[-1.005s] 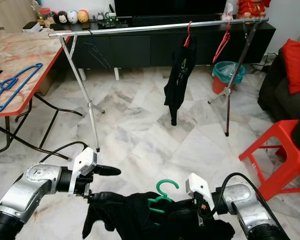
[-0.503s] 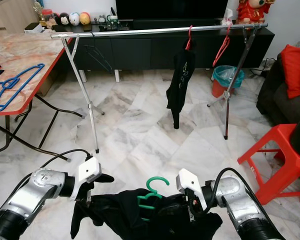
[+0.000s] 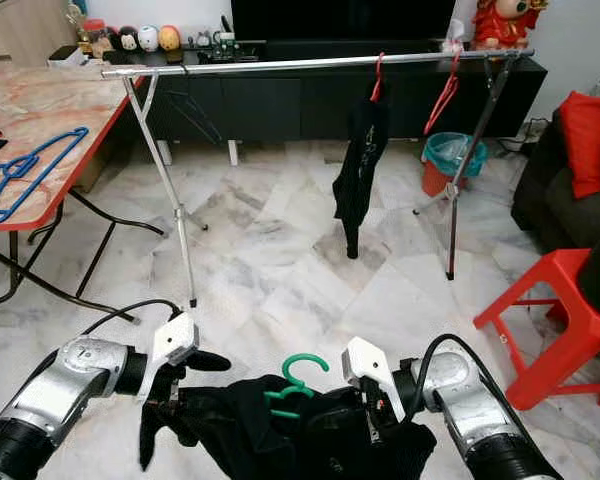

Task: Hang hanger

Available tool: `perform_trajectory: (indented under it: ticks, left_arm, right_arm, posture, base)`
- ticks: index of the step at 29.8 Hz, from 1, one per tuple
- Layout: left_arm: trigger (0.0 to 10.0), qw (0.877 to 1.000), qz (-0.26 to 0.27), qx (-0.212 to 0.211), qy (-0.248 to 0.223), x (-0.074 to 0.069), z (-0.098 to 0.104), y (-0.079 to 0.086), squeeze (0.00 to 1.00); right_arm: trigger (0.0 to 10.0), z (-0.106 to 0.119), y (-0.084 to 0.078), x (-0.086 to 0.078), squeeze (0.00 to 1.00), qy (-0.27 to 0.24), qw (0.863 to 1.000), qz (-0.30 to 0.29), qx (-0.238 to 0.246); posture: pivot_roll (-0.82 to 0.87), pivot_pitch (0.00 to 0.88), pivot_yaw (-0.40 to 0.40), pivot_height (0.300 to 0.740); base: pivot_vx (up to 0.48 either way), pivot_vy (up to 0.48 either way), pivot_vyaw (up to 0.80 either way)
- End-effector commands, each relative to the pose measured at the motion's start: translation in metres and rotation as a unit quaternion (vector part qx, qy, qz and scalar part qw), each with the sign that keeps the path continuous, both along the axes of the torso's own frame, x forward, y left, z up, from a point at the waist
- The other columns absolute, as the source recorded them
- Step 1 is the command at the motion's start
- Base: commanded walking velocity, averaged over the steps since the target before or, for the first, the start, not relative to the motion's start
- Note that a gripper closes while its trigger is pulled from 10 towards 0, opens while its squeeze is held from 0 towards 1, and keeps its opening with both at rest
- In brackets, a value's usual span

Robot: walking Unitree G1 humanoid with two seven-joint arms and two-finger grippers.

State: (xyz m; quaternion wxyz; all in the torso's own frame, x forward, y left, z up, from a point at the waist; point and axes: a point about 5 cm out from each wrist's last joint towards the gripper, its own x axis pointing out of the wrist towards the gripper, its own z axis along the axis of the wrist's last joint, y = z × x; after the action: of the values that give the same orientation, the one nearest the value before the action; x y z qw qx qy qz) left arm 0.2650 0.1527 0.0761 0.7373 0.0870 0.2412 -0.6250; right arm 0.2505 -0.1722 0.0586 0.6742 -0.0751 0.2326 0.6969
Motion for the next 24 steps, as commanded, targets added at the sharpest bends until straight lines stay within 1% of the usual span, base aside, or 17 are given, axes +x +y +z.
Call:
perform_trajectory:
  ticks: [1, 13, 24]
  left_arm:
    - [0.0, 0.999, -0.024, -0.021, 0.004, -0.0023, 0.0069, -0.0052, 0.0]
    - [0.0, 0.999, -0.036, -0.022, 0.025, -0.0066, 0.0063, -0.0051, 0.0]
    - [0.0, 0.999, -0.038, -0.022, 0.029, -0.0074, 0.0067, -0.0051, 0.0]
  right_arm:
    - [10.0, 0.008, 0.0085, 0.0052, 0.0, -0.02, 1.0, 0.02, 0.01]
    - [10.0, 0.0105, 0.0101, 0.0104, 0.0, -0.028, 0.999, 0.014, 0.011]
    - [10.0, 0.0118, 0.013, 0.0136, 0.0, -0.032, 0.999, 0.01, 0.014]
  posture:
    - [0.04, 0.0, -0.007, 0.74]
    - [0.04, 0.0, -0.005, 0.74]
    - [0.04, 0.002, -0.001, 0.74]
  base:
    - [0.0, 0.0, 0.0]
    - [0.0, 0.0, 0.0]
    - [0.0, 0.0, 0.0]
